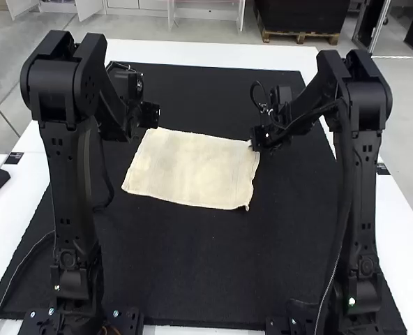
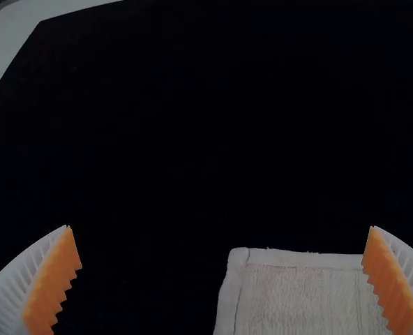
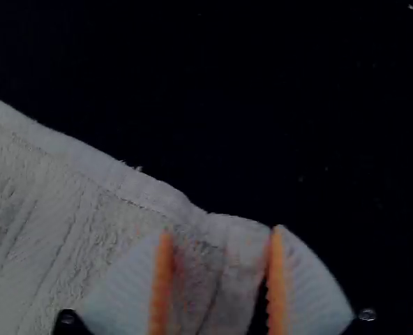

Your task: Fold the towel.

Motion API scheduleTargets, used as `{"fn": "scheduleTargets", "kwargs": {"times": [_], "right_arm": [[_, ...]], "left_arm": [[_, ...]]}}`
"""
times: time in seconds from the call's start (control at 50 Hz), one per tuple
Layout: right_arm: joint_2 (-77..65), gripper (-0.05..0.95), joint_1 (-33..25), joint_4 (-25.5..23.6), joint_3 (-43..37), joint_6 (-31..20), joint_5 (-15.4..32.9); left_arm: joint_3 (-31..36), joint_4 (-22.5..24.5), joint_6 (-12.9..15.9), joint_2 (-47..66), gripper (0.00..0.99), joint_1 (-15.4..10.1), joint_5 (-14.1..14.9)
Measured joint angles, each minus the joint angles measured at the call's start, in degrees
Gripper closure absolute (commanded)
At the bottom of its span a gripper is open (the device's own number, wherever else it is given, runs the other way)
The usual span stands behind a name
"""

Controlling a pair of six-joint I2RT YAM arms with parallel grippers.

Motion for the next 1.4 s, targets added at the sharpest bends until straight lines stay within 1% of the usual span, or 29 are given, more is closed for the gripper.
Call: {"fn": "scheduleTargets", "kwargs": {"times": [0.02,0.08,0.1,0.2,0.26,0.42,0.54,0.68,0.82,1.02,1.04,1.1,1.12,1.28,1.34,1.4], "right_arm": [[0.02,0.77,-0.42,0.04,-0.02,0.37,-0.44],[0.04,0.89,-0.94,0.59,-0.17,0.81,-1.64],[0.04,0.91,-0.96,0.90,-0.37,0.76,-1.81],[-0.17,0.91,-0.94,4.33,-2.40,0.09,-2.27],[-0.22,0.91,-0.92,4.96,-2.80,-0.02,-2.25],[-0.28,0.91,-0.76,4.85,-2.89,0.50,-2.05],[-0.48,0.91,-0.72,3.85,-2.80,2.19,-2.03],[-0.87,0.91,-0.55,2.99,-2.80,3.87,-1.99],[-1.31,0.91,-0.28,1.86,-2.78,5.07,-2.03],[-1.42,0.91,-0.24,-1.46,-1.33,6.12,-2.10],[-1.42,0.91,-0.24,-1.79,-1.22,6.14,-2.16],[-1.42,0.91,-0.24,-2.58,-0.85,6.40,-2.40],[-1.40,0.91,-0.24,-2.64,-0.81,6.56,-2.49],[-1.42,0.91,-0.24,-3.15,-0.70,7.43,-2.80],[-1.40,0.91,-0.24,-3.54,-0.61,7.63,-2.93],[-1.40,0.91,-0.24,-4.17,-0.33,7.74,-2.97]], "left_arm": [[0.00,-0.04,0.00,0.00,0.036,-0.02,0.04],[0.00,-0.07,-0.02,0.00,0.043,-0.13,0.20],[0.00,-0.09,-0.04,0.00,0.043,-0.22,0.22],[-0.02,-0.28,-0.22,0.00,0.043,-0.61,0.24],[0.00,-0.39,-0.22,0.00,0.043,-0.74,0.33],[0.00,-0.22,-0.50,0.02,0.041,-0.96,0.70],[0.48,0.00,-2.14,1.64,0.041,-0.96,1.73],[2.47,-0.59,-3.50,7.26,0.043,-0.96,2.36],[3.54,-2.25,-4.33,11.06,0.043,-0.96,2.32],[6.69,-6.10,-5.79,11.61,0.062,-0.94,1.88],[7.10,-6.43,-5.92,11.61,0.069,-0.94,1.88],[8.50,-7.58,-6.21,11.61,0.151,-0.94,1.86],[8.90,-7.87,-6.21,11.61,0.152,-0.94,1.86],[13.16,-11.65,-6.47,13.14,0.139,-0.94,1.86],[14.27,-12.70,-6.45,14.47,0.095,-0.90,1.88],[15.04,-13.84,-6.47,15.96,0.080,-0.76,1.88]]}}
